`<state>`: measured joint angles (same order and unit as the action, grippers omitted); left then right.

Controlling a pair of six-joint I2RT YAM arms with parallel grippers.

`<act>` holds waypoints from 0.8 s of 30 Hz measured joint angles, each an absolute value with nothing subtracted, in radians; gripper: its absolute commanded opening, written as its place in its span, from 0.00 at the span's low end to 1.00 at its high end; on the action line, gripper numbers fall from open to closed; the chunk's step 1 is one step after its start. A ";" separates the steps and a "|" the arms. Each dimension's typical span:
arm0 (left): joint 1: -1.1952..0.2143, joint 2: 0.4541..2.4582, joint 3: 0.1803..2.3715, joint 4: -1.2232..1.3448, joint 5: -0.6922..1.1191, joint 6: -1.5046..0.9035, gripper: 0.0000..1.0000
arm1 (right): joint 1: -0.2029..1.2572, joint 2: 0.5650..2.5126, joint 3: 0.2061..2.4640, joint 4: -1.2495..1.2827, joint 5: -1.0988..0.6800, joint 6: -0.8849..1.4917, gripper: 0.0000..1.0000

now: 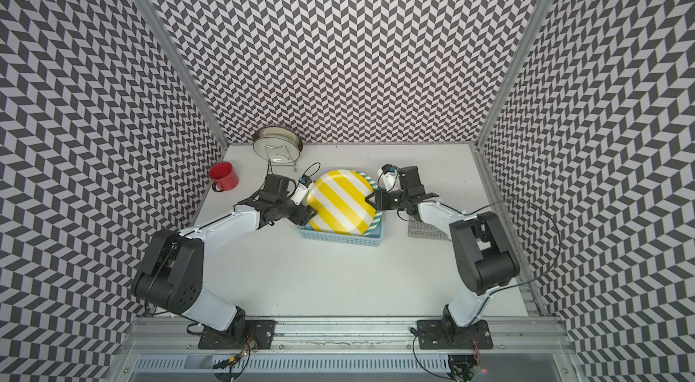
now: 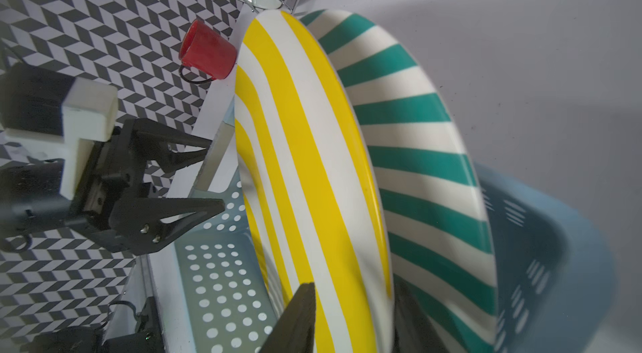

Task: Wipe the wet plate dry
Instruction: Pick up the plate from the bin.

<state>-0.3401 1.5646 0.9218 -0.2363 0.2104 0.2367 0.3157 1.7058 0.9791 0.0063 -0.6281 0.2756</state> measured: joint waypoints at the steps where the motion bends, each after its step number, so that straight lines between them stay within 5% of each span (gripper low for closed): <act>1: -0.340 1.565 0.922 -0.236 0.210 0.237 0.74 | 0.316 1.706 0.979 0.012 -0.637 0.281 0.34; 15: -0.340 1.564 0.918 -0.228 0.205 0.229 0.75 | 0.310 1.694 0.979 0.076 -0.656 0.355 0.00; 24: -0.345 1.499 0.923 -0.234 0.218 0.229 0.92 | 0.255 1.562 0.979 0.026 -0.593 0.359 0.00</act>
